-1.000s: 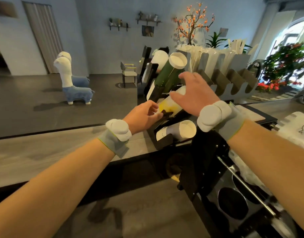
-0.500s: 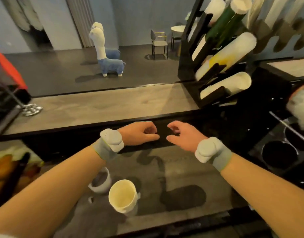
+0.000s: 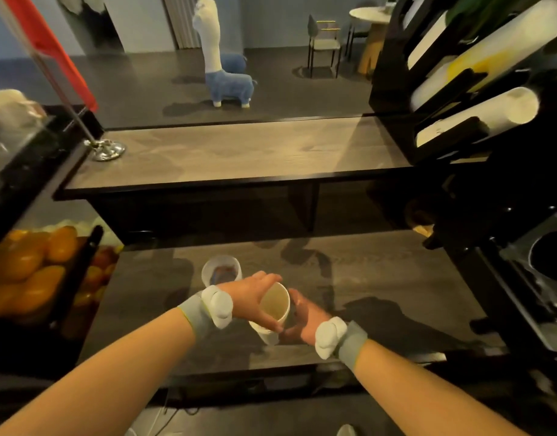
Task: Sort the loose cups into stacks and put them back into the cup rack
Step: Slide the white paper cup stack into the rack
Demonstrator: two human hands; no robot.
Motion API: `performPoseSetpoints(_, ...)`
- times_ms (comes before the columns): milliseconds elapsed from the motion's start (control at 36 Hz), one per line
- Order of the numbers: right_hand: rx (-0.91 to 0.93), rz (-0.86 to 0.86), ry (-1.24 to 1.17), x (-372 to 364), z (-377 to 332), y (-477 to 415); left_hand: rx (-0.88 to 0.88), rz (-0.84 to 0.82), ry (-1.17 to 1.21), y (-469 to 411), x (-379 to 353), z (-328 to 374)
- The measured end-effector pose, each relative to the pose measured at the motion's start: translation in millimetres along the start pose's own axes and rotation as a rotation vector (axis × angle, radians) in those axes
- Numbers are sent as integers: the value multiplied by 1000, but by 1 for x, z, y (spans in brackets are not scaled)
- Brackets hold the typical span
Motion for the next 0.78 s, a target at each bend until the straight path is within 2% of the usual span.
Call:
performPoseSetpoints(167,-7,1,1,-22,10,-2,-57,18,12,-2,-11,-4)
performPoseSetpoints(306,-4,76,-185,-28,18,-3,-41,70,69,-6,-13,-4)
performPoseSetpoints(417,-83,35,-338,-19,28,-2,-43,143,162,-9,3,4)
performPoseSetpoints(500,-133,55,-473,6,25,0,-20,142,386,-10,27,13)
performPoseSetpoints(583,-79,94,-476,41,13,2,-68,112,564,-9,56,29)
performPoseSetpoints(667,-61,162,-497,84,0,5,-136,117,630,-9,84,53)
performPoseSetpoints(778,-12,242,-579,138,-32,15,-243,218,615,-16,118,93)
Point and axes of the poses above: each hand's wrist, its own y-axis away from the middle knuckle, its own x-axis out of the back of the hand, z = x × y, the point moved 7 cm from there along -y, towards the middle knuckle, and after that the axes turned 13 degrees about z, right-handed, at the moved point
